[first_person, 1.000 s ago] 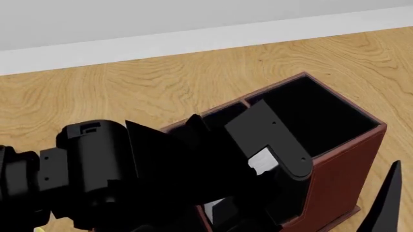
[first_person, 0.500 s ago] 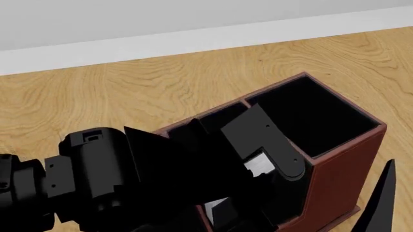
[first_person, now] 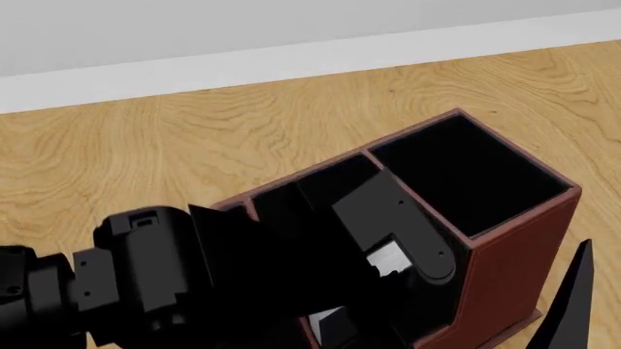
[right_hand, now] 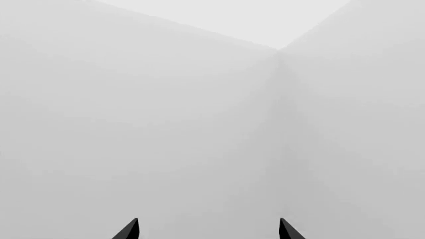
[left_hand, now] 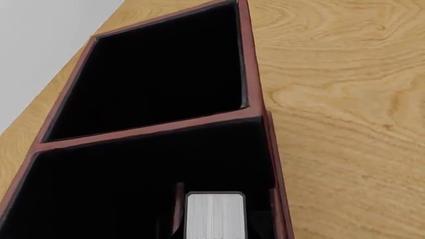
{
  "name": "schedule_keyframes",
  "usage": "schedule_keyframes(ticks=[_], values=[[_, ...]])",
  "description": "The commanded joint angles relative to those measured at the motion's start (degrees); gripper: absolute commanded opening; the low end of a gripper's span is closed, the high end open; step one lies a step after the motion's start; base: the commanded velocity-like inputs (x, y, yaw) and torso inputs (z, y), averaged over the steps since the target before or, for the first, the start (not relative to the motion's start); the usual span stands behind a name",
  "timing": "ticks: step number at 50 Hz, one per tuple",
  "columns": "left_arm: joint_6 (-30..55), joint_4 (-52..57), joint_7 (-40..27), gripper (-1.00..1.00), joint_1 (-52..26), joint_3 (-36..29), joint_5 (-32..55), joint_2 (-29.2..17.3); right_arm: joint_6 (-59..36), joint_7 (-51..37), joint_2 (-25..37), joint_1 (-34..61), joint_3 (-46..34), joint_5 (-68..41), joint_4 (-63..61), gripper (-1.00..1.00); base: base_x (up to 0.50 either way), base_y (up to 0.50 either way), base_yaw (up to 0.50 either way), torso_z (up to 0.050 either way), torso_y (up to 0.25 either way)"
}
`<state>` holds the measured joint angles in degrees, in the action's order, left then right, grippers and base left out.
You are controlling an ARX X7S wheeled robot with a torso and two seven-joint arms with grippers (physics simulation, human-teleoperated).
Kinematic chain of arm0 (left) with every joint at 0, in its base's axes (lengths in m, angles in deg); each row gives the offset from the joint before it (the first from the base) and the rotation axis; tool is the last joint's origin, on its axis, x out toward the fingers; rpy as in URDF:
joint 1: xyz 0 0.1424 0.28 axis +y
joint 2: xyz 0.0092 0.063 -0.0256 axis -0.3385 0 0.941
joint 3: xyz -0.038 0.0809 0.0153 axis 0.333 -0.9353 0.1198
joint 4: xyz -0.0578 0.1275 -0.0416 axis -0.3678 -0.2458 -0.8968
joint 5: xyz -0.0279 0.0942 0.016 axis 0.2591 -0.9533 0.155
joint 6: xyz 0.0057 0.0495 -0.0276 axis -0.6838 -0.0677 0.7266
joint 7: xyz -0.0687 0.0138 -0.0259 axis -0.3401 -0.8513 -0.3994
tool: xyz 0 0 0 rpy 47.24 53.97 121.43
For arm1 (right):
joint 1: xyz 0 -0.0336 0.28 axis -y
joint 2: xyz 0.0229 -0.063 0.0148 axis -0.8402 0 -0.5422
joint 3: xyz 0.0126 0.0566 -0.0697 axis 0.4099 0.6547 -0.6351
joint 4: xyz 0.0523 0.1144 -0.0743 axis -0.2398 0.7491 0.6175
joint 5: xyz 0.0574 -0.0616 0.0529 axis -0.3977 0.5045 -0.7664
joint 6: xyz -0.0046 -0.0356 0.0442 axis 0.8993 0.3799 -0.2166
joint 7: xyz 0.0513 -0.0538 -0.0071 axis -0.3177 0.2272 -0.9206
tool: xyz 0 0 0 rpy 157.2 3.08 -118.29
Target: Pick up the book and place it in the back compartment of the caddy.
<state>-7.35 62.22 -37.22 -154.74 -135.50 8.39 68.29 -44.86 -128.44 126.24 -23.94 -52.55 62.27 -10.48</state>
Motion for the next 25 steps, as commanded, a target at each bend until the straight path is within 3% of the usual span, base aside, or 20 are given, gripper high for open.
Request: schedule_keyframes(ticks=[1, 25], values=[[-1.2, -1.1, 0.1, -1.0, 1.2, 0.1, -0.2, 1.0, 0.1, 1.1, -0.9, -0.7, 1.7, 1.3, 0.0, 1.0, 0.0, 0.0, 0.0, 0.0, 0.0], [-3.9, -1.9, 1.2, -1.0, 4.0, 0.0, 1.9, 1.0, 0.0, 1.5, -1.3, -1.0, 2.0, 1.3, 0.1, 1.0, 0.0, 0.0, 0.0, 0.0, 0.0]])
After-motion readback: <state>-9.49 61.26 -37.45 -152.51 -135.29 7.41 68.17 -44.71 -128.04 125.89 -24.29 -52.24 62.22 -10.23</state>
